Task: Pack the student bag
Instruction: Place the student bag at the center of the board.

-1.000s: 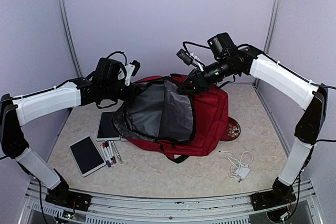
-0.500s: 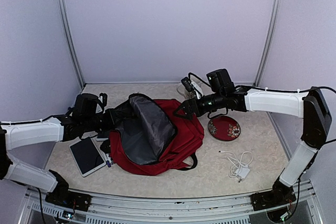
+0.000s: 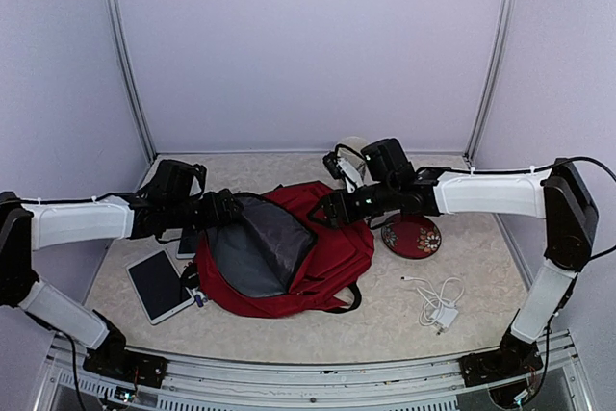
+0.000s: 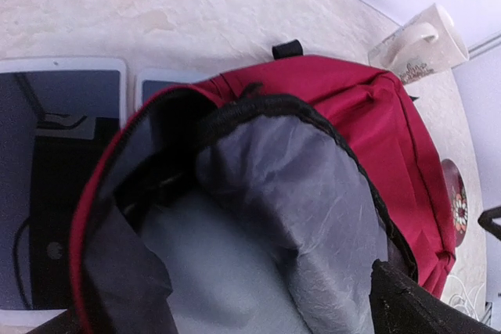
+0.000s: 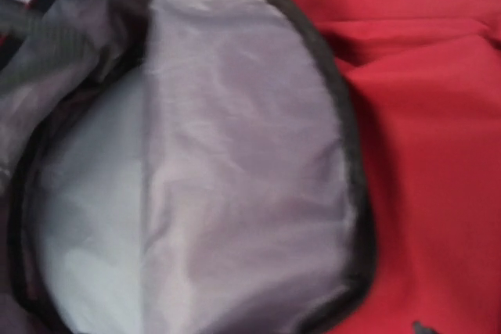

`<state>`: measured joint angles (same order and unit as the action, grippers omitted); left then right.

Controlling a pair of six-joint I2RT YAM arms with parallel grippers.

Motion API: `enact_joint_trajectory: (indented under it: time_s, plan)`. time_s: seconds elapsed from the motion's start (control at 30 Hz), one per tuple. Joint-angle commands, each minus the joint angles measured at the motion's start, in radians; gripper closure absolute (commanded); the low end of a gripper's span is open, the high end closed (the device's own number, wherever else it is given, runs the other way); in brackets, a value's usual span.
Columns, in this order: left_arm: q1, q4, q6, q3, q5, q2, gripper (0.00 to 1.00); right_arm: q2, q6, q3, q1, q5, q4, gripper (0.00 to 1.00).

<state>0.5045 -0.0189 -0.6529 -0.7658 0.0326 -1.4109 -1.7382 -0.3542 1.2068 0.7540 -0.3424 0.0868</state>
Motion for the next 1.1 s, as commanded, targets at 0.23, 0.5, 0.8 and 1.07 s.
enact_joint_trajectory:
  time_s: [0.23, 0.5, 0.8, 1.07]
  plan:
    - [-0.117, -0.67, -0.124, -0.187, -0.403, 0.165, 0.01, -0.126, -0.078, 0.223, 0.26, 0.044, -0.111, 0.18]
    - [-0.301, -0.634, -0.172, 0.062, -0.214, 0.253, 0.01, -0.5, -0.166, 0.639, 0.395, -0.008, -0.067, 0.21]
    - [-0.411, -0.539, -0.321, 0.24, -0.214, 0.343, 0.01, -0.761, -0.281, 0.917, 0.448, -0.041, 0.035, 0.23]
    - [-0.54, -0.415, -0.264, 0.251, -0.219, 0.223, 0.01, -0.843, -0.32, 0.987, 0.459, -0.037, 0.076, 0.25]
